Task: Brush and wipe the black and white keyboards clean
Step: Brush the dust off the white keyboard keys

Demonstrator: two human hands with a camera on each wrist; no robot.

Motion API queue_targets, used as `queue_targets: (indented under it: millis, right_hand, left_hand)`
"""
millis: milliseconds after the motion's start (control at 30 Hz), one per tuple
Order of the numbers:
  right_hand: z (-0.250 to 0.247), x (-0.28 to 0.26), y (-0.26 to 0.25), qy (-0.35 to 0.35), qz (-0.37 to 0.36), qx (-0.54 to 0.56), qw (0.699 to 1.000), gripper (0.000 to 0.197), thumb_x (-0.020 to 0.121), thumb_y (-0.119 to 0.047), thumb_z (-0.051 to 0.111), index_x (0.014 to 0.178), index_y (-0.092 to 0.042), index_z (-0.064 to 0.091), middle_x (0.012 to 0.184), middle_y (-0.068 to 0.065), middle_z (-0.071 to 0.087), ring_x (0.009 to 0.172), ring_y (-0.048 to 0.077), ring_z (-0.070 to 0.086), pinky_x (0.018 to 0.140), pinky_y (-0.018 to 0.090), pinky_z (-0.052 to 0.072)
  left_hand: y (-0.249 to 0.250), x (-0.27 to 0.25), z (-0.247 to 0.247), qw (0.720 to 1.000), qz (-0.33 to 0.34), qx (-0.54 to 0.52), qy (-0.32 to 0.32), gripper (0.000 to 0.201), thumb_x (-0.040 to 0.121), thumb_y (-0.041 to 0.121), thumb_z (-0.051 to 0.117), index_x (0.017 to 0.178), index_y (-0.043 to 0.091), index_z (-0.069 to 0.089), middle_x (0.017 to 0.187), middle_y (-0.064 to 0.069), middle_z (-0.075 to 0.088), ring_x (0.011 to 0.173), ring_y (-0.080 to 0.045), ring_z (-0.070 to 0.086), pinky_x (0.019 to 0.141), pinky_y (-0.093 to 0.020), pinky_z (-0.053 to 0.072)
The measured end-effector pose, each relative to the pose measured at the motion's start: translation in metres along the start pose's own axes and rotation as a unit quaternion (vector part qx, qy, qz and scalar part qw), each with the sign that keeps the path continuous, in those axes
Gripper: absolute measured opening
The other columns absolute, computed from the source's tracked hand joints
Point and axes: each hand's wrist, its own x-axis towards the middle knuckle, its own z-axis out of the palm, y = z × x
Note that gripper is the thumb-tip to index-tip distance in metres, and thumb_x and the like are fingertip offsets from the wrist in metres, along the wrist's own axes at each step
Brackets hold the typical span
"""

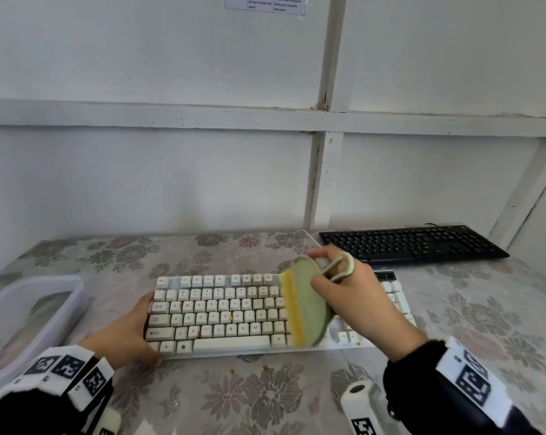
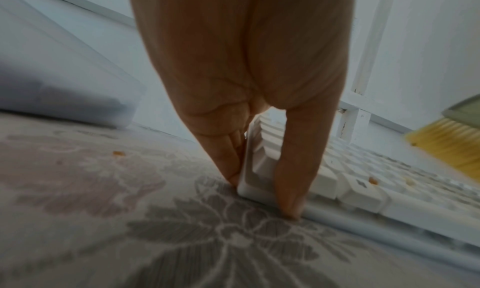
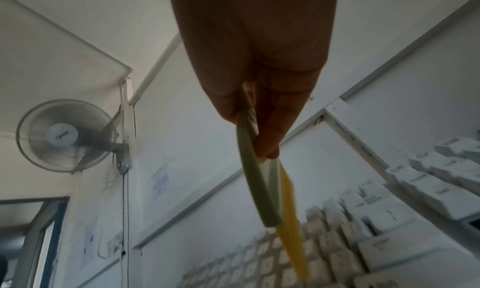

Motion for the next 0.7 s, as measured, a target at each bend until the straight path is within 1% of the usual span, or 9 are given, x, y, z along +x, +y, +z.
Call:
queue_targets:
  millis: [67,133,200,300,400,467,567,633,700]
  right_hand:
    - [0.008,0.008,-0.001,0.02,-0.02,0.022,0.999,0.031,0.089,-0.01,0.052,0.11,-0.032,0.055,0.072,0.008,0.066,0.046,0.005,0.046,0.042,0.022,0.038]
    - [0.015,0.013,0.002,0.022,-0.025,0.01,0.999,0.032,0.09,-0.009,0.05,0.116,-0.027,0.055,0.064,0.005,0.06,0.042,0.004,0.043,0.039,0.017,0.034]
    - [0.021,0.012,0.007,0.006,-0.008,-0.006,1.0,0.031,0.09,-0.009,0.049,0.116,-0.023,0.055,0.059,0.0,0.055,0.04,0.004,0.042,0.04,0.019,0.036]
    - [0.028,0.0,0.013,-0.038,0.008,-0.006,0.999,0.028,0.089,-0.01,0.049,0.112,-0.025,0.054,0.067,0.005,0.061,0.048,0.008,0.047,0.043,0.03,0.041]
    - [0.025,-0.013,0.014,-0.081,0.012,-0.009,0.997,0.026,0.088,-0.01,0.049,0.108,-0.024,0.057,0.061,0.0,0.054,0.048,0.009,0.04,0.043,0.021,0.033]
    - [0.017,-0.014,0.01,-0.092,0.029,0.007,0.995,0.023,0.087,-0.01,0.05,0.104,-0.022,0.059,0.067,0.0,0.056,0.051,0.011,0.045,0.045,0.022,0.038]
    - [0.007,-0.005,0.003,-0.035,0.027,0.039,0.998,0.024,0.087,-0.008,0.051,0.104,-0.023,0.059,0.07,-0.002,0.059,0.046,0.002,0.051,0.041,0.017,0.039]
    - [0.007,0.002,0.002,0.015,0.005,0.046,0.999,0.027,0.089,-0.008,0.051,0.106,-0.028,0.056,0.07,0.002,0.063,0.045,0.002,0.05,0.041,0.017,0.038]
    - [0.012,0.008,0.003,0.031,-0.003,0.058,0.998,0.028,0.091,-0.007,0.049,0.111,-0.026,0.054,0.069,0.0,0.061,0.043,0.0,0.051,0.039,0.013,0.036]
  left_hand:
    - [0.0,0.0,0.0,1.0,0.002,0.005,0.001,0.121,0.042,0.012,0.077,0.143,0.03,0.012,0.119,0.006,0.056,0.109,-0.01,0.056,0.093,-0.03,0.049]
    - [0.001,0.0,0.0,1.0,0.0,0.011,-0.002,0.117,0.047,0.008,0.076,0.142,0.03,0.011,0.117,0.008,0.056,0.107,-0.008,0.056,0.086,-0.023,0.05]
    - [0.003,-0.001,0.001,1.0,-0.004,0.012,-0.006,0.113,0.052,0.003,0.076,0.141,0.03,0.011,0.115,0.01,0.054,0.105,-0.005,0.055,0.08,-0.017,0.047]
    - [0.003,0.0,0.001,1.0,-0.006,0.001,-0.002,0.116,0.05,0.002,0.075,0.143,0.027,0.011,0.117,0.009,0.054,0.107,-0.007,0.055,0.089,-0.025,0.049]
    - [0.002,0.001,0.001,1.0,-0.008,-0.006,0.0,0.116,0.048,0.0,0.075,0.143,0.027,0.012,0.117,0.008,0.054,0.107,-0.008,0.055,0.089,-0.025,0.048]
    - [0.001,0.001,0.001,1.0,-0.005,-0.004,0.001,0.117,0.047,0.003,0.075,0.142,0.027,0.013,0.118,0.007,0.055,0.107,-0.009,0.055,0.089,-0.026,0.049]
    - [0.001,-0.001,0.001,1.0,-0.006,-0.007,0.002,0.117,0.045,0.005,0.075,0.142,0.028,0.013,0.116,0.006,0.056,0.106,-0.011,0.057,0.089,-0.029,0.05]
    - [0.0,-0.001,0.001,1.0,-0.003,-0.005,0.003,0.119,0.042,0.008,0.075,0.142,0.029,0.013,0.116,0.006,0.056,0.106,-0.011,0.057,0.091,-0.031,0.05]
    - [0.0,-0.001,0.0,1.0,-0.004,-0.002,0.003,0.12,0.042,0.01,0.076,0.142,0.029,0.013,0.117,0.006,0.057,0.107,-0.011,0.057,0.094,-0.033,0.049]
